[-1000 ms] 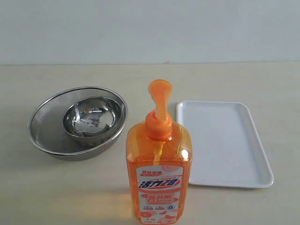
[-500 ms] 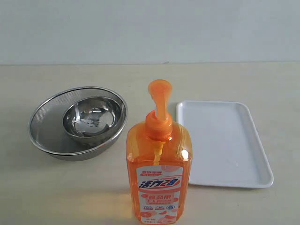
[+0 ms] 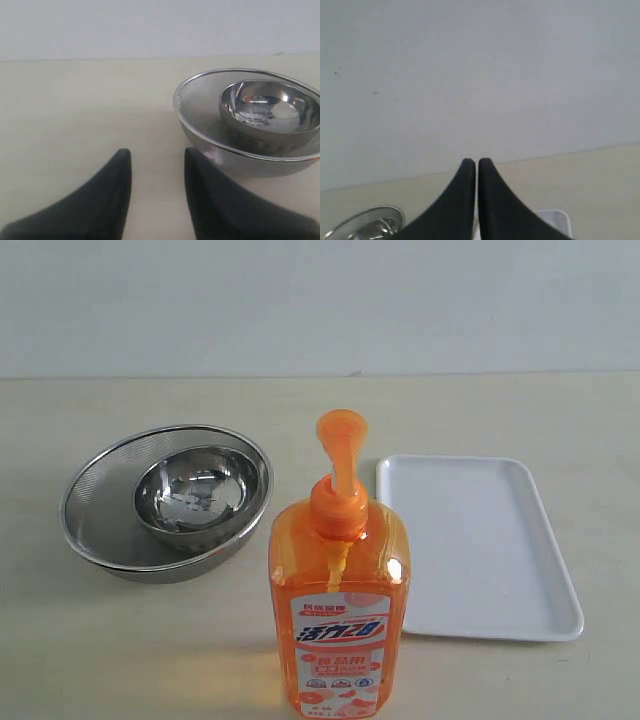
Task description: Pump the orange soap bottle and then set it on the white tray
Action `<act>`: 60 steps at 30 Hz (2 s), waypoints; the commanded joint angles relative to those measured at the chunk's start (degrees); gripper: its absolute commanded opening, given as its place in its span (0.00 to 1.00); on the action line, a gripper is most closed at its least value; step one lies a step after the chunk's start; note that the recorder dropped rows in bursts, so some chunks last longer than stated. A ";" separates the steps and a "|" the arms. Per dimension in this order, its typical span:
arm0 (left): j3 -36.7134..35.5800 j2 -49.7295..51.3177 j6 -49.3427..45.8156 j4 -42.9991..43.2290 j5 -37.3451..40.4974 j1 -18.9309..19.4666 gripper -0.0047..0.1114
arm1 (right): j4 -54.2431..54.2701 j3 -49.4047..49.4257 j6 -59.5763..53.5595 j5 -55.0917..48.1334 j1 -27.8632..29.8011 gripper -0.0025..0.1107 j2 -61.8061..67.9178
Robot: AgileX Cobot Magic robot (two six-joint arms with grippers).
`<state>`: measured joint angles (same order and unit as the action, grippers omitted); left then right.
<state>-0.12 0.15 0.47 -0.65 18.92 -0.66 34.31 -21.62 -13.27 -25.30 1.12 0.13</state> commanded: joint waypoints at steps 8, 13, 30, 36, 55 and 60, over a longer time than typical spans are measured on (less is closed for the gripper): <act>0.12 -0.15 0.22 0.14 -0.92 0.14 0.33 | 8.01 -0.49 -3.43 -3.71 -0.10 0.02 -0.13; 0.12 -0.15 0.22 0.14 -0.92 0.14 0.33 | 34.55 -0.21 -43.33 -14.06 -0.10 0.02 10.06; 0.12 -0.15 0.22 0.14 -0.92 0.14 0.33 | 53.67 -0.21 -87.67 -40.56 -0.10 0.61 44.64; 0.12 -0.15 0.22 0.14 -0.92 0.14 0.33 | 56.05 0.67 -95.62 -39.34 -2.88 0.61 52.55; 0.12 -0.15 0.22 0.14 -0.92 0.14 0.33 | 61.14 1.17 -108.68 -28.82 -11.76 0.61 63.36; 0.12 -0.15 0.22 0.14 -0.92 0.14 0.33 | 61.66 0.91 -108.68 -28.62 -11.76 0.61 63.36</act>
<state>-0.12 0.15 0.47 -0.65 18.92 -0.66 95.12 -20.34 -121.37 -53.96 -10.42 63.33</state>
